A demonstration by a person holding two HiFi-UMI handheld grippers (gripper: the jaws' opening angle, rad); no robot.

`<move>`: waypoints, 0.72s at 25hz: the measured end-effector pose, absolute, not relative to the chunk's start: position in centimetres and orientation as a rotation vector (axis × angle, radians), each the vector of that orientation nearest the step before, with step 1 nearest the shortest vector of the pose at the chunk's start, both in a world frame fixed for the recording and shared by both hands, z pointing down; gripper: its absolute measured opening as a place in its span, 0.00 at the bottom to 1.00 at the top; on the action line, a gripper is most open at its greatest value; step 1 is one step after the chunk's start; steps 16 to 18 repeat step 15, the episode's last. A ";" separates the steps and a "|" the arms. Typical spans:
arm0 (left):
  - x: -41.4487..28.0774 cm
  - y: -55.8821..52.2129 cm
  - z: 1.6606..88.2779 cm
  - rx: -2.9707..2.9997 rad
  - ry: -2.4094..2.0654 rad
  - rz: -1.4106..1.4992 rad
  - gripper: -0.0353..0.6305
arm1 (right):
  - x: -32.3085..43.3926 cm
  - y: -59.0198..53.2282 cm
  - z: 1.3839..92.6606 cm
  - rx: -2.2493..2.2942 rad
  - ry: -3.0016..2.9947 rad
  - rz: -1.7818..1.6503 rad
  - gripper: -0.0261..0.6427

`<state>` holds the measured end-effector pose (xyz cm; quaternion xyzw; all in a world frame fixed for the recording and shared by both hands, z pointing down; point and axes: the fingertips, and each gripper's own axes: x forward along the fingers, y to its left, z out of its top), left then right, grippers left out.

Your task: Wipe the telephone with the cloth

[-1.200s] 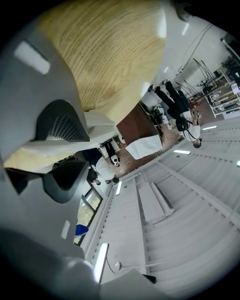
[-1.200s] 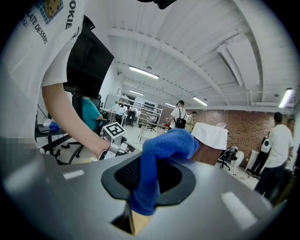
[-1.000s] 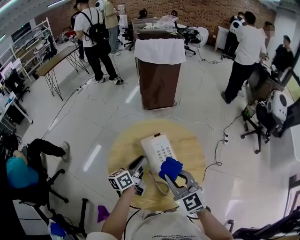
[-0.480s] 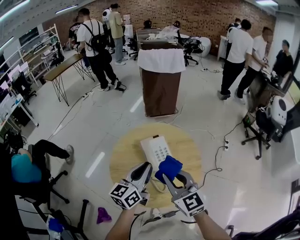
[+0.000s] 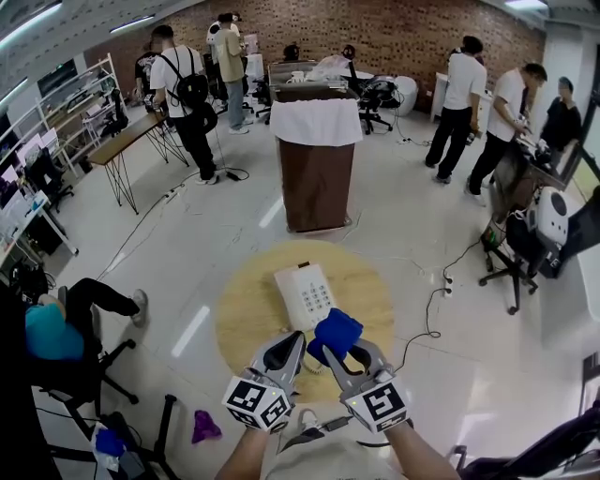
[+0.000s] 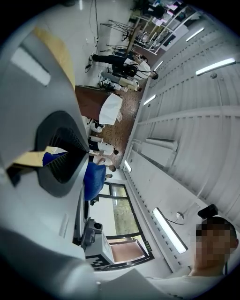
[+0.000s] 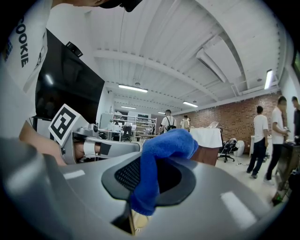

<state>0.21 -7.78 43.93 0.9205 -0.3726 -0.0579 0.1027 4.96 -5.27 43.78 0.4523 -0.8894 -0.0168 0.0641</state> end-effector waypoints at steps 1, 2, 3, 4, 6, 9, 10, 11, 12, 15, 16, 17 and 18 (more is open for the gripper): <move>0.4 -7.4 43.9 2.719 -1.104 -0.166 0.06 | 5.0 -4.9 43.7 1.362 -2.686 -0.052 0.14; 0.6 -6.9 43.8 2.722 -1.105 -0.163 0.06 | 5.1 -4.6 43.6 1.359 -2.684 -0.049 0.14; 0.7 -6.5 43.7 2.725 -1.105 -0.160 0.06 | 5.1 -4.3 43.5 1.358 -2.682 -0.045 0.14; 0.9 -6.1 43.5 2.727 -1.106 -0.157 0.06 | 5.2 -3.9 43.4 1.356 -2.680 -0.041 0.14; 0.9 -5.3 43.4 2.726 -1.114 -0.149 0.06 | 5.2 -3.3 43.3 1.354 -2.683 -0.046 0.14; 0.9 -4.3 43.6 2.720 -1.128 -0.148 0.06 | 5.4 -2.4 43.5 1.350 -2.692 -0.054 0.14; 0.9 -4.0 43.6 2.719 -1.133 -0.149 0.06 | 5.5 -2.1 43.5 1.347 -2.690 -0.052 0.14; 1.0 -3.7 43.6 2.719 -1.138 -0.149 0.06 | 5.6 -1.8 43.6 1.343 -2.689 -0.054 0.14; 1.0 -3.4 43.6 2.719 -1.144 -0.149 0.06 | 5.7 -1.6 43.7 1.339 -2.688 -0.057 0.14; 0.9 -2.8 43.5 2.714 -1.161 -0.153 0.06 | 5.8 -0.8 43.7 1.332 -2.681 -0.054 0.14; 0.9 -2.8 43.5 2.714 -1.161 -0.153 0.06 | 5.8 -0.8 43.7 1.332 -2.681 -0.054 0.14; 0.9 -2.8 43.5 2.714 -1.161 -0.153 0.06 | 5.8 -0.8 43.7 1.332 -2.681 -0.054 0.14; 0.9 -2.8 43.5 2.714 -1.161 -0.153 0.06 | 5.8 -0.8 43.7 1.332 -2.681 -0.054 0.14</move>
